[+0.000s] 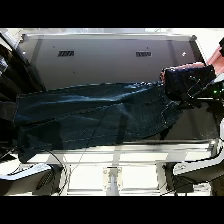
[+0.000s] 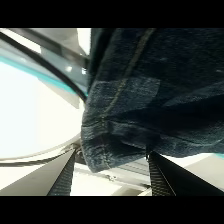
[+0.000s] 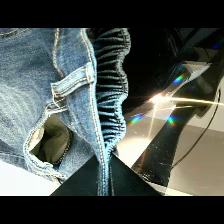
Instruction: Fold the clothes and pants, and hang the long-sleeved shirts on hangers.
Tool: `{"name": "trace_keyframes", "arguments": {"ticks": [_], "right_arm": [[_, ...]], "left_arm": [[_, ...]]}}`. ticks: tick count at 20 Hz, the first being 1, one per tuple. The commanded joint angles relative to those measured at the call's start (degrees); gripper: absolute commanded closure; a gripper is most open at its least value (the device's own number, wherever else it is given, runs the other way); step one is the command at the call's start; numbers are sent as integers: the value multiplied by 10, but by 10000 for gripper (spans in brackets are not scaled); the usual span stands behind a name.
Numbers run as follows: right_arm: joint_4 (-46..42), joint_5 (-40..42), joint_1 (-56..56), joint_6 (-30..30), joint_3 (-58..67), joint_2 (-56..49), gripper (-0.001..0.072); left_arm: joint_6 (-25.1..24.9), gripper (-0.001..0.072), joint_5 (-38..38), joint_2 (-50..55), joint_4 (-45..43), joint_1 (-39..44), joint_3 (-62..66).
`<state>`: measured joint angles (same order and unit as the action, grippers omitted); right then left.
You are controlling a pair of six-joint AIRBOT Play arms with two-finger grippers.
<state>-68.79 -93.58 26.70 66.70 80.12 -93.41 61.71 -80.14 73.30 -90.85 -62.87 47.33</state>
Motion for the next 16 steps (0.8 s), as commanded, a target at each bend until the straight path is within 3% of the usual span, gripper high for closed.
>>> {"name": "trace_keyframes", "arguments": {"ticks": [1, 7, 10, 11, 12, 16], "right_arm": [[0, 2, -1, 1, 0, 0, 682], [0, 0, -1, 3, 0, 0, 681], [0, 1, -1, 4, 0, 0, 681], [0, 1, -1, 4, 0, 0, 682], [0, 1, -1, 4, 0, 0, 682], [12, -2, -1, 19, 0, 0, 682]], "left_arm": [[0, 198, 17, 1, 4, -9, 1], [-5, 200, 12, 29, 36, -8, -6], [-14, 269, 12, 29, 42, -8, -7], [-13, 444, 7, 29, 41, -8, -7], [-13, 671, -1, 29, 33, -8, -7], [-14, 685, -15, 19, 27, -7, -3]]}}
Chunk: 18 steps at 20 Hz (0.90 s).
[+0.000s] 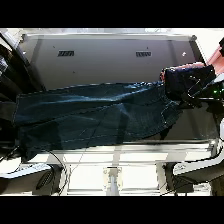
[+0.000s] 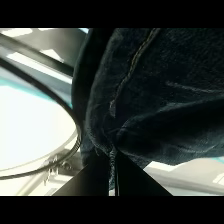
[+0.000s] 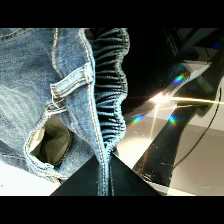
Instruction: Fold the clothes and pants, and hang the long-sleeved shirts on hangers.
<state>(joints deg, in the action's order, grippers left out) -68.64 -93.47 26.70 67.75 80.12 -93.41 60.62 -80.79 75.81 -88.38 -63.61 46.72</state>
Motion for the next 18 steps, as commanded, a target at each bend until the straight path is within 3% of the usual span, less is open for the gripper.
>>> {"name": "trace_keyframes", "arguments": {"ticks": [1, 3, 5, 9, 13, 18], "right_arm": [[28, -9, -1, 9, 0, 0, 682], [82, -40, 1, 0, 10, 1, 683], [144, -66, 11, -30, 39, 14, 683], [123, -41, 66, -16, 91, 83, 683], [59, -40, 141, -9, 48, 159, 682], [24, -27, 226, -45, -193, 253, 682]], "left_arm": [[-11, 686, -8, -12, 17, 1, 14], [-24, 686, 3, -32, 86, 1, 78], [-40, 686, 33, -64, 219, 1, 159], [-133, 686, 67, -106, 447, 1, 254], [-158, 686, 72, -99, 436, 1, 264], [-162, 686, 71, -51, 384, 1, 264]]}}
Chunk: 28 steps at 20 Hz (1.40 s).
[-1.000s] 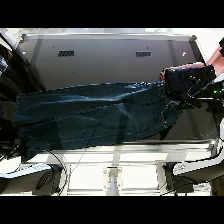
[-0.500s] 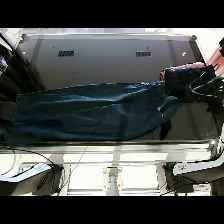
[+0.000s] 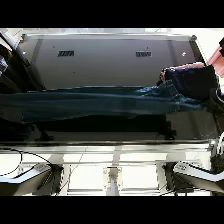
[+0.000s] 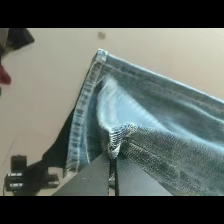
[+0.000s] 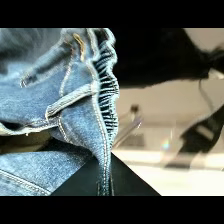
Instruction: Fold the clothes and pants, and hang the long-sleeved shirts on hangers.
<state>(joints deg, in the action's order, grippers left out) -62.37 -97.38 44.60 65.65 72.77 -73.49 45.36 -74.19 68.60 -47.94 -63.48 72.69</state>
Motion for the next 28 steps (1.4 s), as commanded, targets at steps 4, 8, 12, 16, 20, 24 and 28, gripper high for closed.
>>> {"name": "trace_keyframes", "arguments": {"ticks": [4, 8, 12, 16, 20, 24, 28], "right_arm": [[-115, 101, 116, -17, -294, 133, 682], [-172, 104, 142, 38, -332, 158, 683], [-196, 77, 142, 70, -332, 158, 682], [-204, 61, 142, 85, -332, 158, 651], [-204, 51, 142, 98, -292, 158, 325], [-152, 68, 142, 108, -200, 158, 325], [-15, 118, 133, 72, -187, 155, 326]], "left_arm": [[-6, 686, -20, 67, -107, 0, 4], [9, 686, -24, 105, -184, 0, -20], [23, 686, -26, 129, -271, 1, -67], [44, 683, -25, 133, -309, 3, -75], [44, 432, -23, 132, -278, 21, -63], [44, 432, -23, 132, -192, 64, 22], [59, 419, 55, 135, -146, 159, 59]]}}
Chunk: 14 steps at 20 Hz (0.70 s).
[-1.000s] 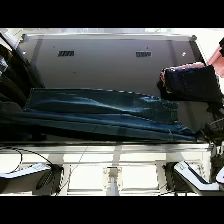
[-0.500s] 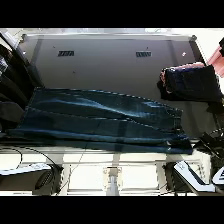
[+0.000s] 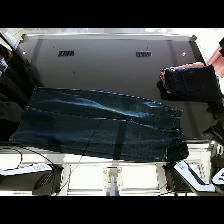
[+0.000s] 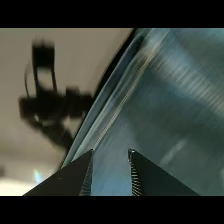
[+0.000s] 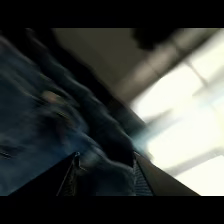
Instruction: Fold the clothes and pants, and hang the long-sleeved shirts on hangers.
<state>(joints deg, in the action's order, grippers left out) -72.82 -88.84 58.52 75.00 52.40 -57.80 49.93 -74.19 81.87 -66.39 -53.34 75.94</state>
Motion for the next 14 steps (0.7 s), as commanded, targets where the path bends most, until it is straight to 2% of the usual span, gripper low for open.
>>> {"name": "trace_keyframes", "arguments": {"ticks": [1, 3, 7, 9, 12, 13, 14], "right_arm": [[92, 37, -20, -21, 15, -7, 326], [91, 51, -53, -21, 15, -16, 326], [90, 111, -133, -2, 15, -38, 326], [87, 130, -169, 10, 15, -57, 325], [69, 149, -205, 24, 15, -89, 322], [68, 151, -213, 25, 15, -101, 265], [68, 151, -219, 27, 15, -112, 199]], "left_arm": [[26, 399, 83, 9, 39, 87, 26], [66, 285, 144, 35, 39, 147, 27], [108, 285, 198, 123, 40, 242, 59], [158, 284, 203, 174, 39, 259, 99], [168, 245, 202, 219, 30, 259, 150], [169, 214, 205, 223, 12, 258, 161], [182, 214, 214, 223, -16, 256, 168]]}}
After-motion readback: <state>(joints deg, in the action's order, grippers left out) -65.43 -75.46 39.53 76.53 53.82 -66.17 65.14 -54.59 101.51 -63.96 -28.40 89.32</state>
